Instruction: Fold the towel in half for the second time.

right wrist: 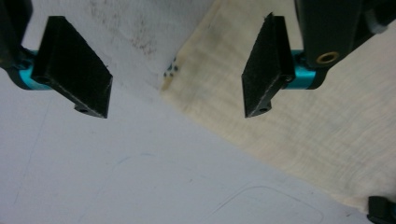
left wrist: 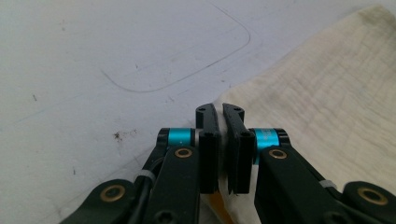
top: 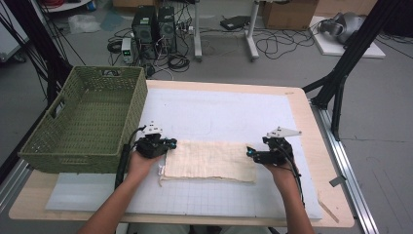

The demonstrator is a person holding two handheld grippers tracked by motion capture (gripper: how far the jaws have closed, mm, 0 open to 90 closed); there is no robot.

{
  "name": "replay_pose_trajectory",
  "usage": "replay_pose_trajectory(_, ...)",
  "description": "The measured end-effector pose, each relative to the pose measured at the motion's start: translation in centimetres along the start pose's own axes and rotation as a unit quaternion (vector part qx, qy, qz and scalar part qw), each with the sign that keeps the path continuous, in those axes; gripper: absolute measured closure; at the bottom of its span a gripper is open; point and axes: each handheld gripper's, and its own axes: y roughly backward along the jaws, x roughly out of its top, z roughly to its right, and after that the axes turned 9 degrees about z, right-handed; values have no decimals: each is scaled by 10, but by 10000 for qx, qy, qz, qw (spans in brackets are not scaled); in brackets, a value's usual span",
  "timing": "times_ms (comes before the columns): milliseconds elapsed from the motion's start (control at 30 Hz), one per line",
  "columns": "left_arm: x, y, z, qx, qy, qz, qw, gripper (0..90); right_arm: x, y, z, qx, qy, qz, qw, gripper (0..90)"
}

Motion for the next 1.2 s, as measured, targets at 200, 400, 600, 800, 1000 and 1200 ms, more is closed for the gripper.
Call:
replay_pose_trajectory(200,0,0,0,-12,117,12,9999,843,10,-29,4,122,146,-258,9995,408)
replay_pose_trajectory(400,0,0,0,10,175,3,9998,838,0,-49,5,385,-57,-680,9969,494)
replay_pose_trajectory(600,-1,0,0,7,188,-8,9998,837,-3,-50,2,346,29,-809,9961,664)
replay_pose_trajectory(800,0,1,1,39,193,-16,9998,847,-4,-48,-3,447,140,-775,9959,847)
replay_pose_trajectory(1000,9,9,4,143,217,561,9981,853,-9,-42,-1,193,251,-340,9989,853)
replay_pose_trajectory(1200,12,14,6,79,111,766,9970,852,-5,-36,-3,72,298,26,9995,852)
